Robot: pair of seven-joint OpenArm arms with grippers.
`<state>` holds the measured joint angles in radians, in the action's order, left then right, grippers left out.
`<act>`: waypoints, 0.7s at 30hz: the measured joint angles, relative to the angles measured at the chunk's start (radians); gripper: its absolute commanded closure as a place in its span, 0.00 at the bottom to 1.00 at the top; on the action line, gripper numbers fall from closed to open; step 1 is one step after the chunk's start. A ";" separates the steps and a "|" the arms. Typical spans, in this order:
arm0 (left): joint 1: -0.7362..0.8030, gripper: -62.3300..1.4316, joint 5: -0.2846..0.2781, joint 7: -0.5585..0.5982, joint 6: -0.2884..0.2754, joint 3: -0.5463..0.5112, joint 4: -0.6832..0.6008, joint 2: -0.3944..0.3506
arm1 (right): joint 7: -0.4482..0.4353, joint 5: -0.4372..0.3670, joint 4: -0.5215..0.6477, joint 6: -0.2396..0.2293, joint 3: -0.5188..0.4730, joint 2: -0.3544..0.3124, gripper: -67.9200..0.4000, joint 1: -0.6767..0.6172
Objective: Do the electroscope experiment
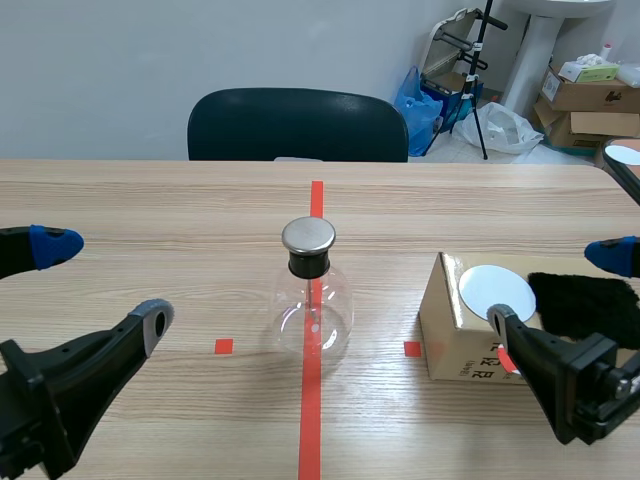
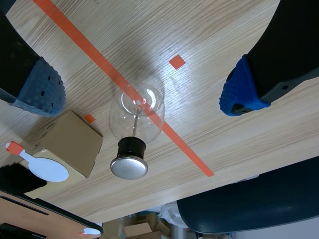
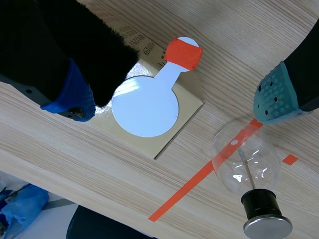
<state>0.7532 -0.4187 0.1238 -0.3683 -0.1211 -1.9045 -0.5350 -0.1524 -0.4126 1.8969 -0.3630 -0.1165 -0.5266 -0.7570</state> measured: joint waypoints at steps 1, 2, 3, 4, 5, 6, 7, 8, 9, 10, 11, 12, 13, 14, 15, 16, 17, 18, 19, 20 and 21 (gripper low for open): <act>0.000 0.00 0.000 0.000 0.000 0.000 0.000 0.000 | -0.003 0.000 0.000 0.000 0.000 0.000 0.00 0.000; 0.000 0.00 0.000 -0.001 0.000 0.000 0.000 0.000 | -0.004 0.000 0.000 0.000 0.000 0.000 0.00 0.000; 0.000 0.00 0.000 -0.003 0.000 0.000 0.000 0.000 | -0.004 0.000 0.000 0.000 0.000 0.000 0.00 0.000; 0.000 0.00 0.000 -0.003 0.000 0.000 0.000 0.000 | -0.004 0.000 0.000 0.000 0.000 0.000 0.00 0.000; 0.000 0.00 0.000 -0.003 0.000 0.000 0.000 0.000 | -0.004 0.000 0.000 0.000 0.000 0.000 0.00 0.000; 0.000 0.00 0.000 -0.003 0.000 0.000 0.000 0.000 | -0.004 0.000 0.000 0.000 0.000 0.000 0.00 0.000; 0.000 0.00 0.000 -0.003 0.000 0.000 0.000 0.000 | -0.004 0.000 0.000 0.000 0.000 0.000 0.00 0.000; 0.000 0.00 0.000 -0.003 0.000 0.000 0.000 0.000 | -0.004 0.000 0.000 0.000 0.000 0.000 0.00 0.000; 0.000 0.00 0.000 -0.003 0.000 0.000 0.000 0.000 | -0.004 0.000 0.000 0.000 0.000 0.000 0.00 0.000; 0.000 0.00 0.000 -0.003 0.000 0.000 0.000 0.000 | -0.004 0.000 0.000 0.000 0.000 0.000 0.00 0.000; 0.000 0.00 0.000 -0.003 0.000 0.000 0.000 0.000 | -0.004 0.000 0.000 0.000 0.000 0.000 0.00 0.000; 0.000 0.00 0.000 -0.003 0.000 0.000 0.000 0.000 | -0.004 0.000 0.000 0.000 0.000 0.000 0.00 0.000; 0.000 0.00 0.000 -0.003 0.000 0.000 0.000 0.000 | -0.004 0.000 0.000 0.000 0.000 0.000 0.00 0.000; 0.000 0.00 0.000 -0.003 0.000 0.000 0.000 0.000 | -0.003 0.000 0.000 0.000 0.000 0.000 0.00 0.000; 0.000 0.00 0.000 -0.003 0.000 0.000 0.000 0.000 | -0.003 0.000 0.000 0.001 0.000 0.000 0.00 0.000; 0.000 0.00 0.000 -0.003 0.000 0.000 0.000 0.000 | -0.003 0.000 0.000 0.003 0.000 0.000 0.00 0.000; 0.000 0.00 0.000 -0.003 0.000 0.000 0.000 0.000 | -0.003 0.000 0.000 0.004 0.000 0.000 0.00 0.000; 0.000 0.00 0.000 -0.003 0.000 0.000 0.000 0.000 | -0.003 0.000 0.000 0.004 0.000 0.000 0.00 0.000; 0.000 0.00 0.000 -0.003 0.000 0.000 0.000 0.000 | -0.003 0.000 0.000 0.004 0.000 0.000 0.00 0.000; 0.000 0.00 0.000 -0.003 0.000 0.000 0.000 0.000 | -0.003 0.000 0.000 0.005 0.000 0.000 0.00 0.000; 0.000 0.00 0.000 -0.003 0.000 0.000 0.000 0.000 | -0.003 0.000 0.000 0.011 0.000 0.000 0.00 0.000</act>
<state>0.7532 -0.4187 0.1204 -0.3683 -0.1211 -1.9045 -0.5350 -0.1555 -0.4126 1.8969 -0.3515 -0.1165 -0.5270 -0.7570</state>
